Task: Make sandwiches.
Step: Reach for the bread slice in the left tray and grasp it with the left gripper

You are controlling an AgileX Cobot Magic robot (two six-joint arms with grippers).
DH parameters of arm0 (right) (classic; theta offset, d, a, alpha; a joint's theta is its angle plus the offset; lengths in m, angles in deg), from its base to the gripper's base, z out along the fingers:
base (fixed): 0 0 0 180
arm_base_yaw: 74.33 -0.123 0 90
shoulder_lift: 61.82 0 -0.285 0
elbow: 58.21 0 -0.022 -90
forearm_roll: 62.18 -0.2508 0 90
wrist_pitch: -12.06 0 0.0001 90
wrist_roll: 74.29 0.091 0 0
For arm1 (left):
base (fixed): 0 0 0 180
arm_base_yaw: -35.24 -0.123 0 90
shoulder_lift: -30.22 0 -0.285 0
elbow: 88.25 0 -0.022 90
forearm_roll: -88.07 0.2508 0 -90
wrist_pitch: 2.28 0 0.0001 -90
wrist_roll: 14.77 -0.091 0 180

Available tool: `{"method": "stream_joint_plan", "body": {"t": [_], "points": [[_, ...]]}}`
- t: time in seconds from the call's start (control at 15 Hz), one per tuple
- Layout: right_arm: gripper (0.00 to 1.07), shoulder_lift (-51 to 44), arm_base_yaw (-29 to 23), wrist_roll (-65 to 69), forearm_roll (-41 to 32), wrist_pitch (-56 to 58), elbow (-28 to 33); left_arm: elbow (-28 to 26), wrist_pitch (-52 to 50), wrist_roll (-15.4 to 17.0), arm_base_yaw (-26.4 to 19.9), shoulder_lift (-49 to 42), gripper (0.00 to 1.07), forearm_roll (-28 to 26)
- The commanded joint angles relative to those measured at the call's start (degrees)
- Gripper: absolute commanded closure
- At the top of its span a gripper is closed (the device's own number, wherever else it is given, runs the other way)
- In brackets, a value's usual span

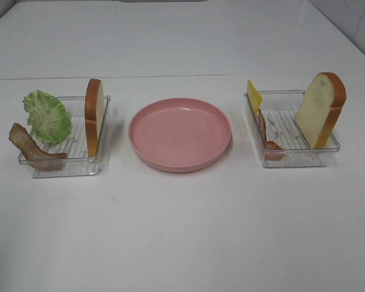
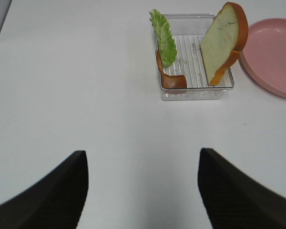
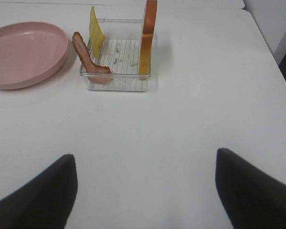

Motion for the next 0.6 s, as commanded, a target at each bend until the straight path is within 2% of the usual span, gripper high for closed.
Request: {"method": "stream_joint_plan", "body": {"t": [0.07,0.13,0.2,0.47,0.6], "points": [[0.32,-0.7,0.0,0.3,0.6,-0.7,0.0,-5.3,-0.7,0.1,-0.1,10.3,0.42,-1.1],[0.32,-0.7,0.0,0.3,0.6,-0.7,0.0,-10.0,0.4,-1.7,-0.1,18.7,0.42,-1.5],[0.32,-0.7,0.0,0.3,0.6,-0.7,0.0,-11.6,1.1,-2.5,-0.1,21.5,0.42,-1.8],[0.32,-0.7,0.0,0.3,0.6,-0.7,0.0,-21.8,3.6,-2.9,-0.1,39.5,0.42,-7.6],[0.32,-0.7,0.0,0.3,0.6,-0.7,0.0,-26.9,4.4,-4.4,-0.1,47.6,0.41,-11.2]]}}
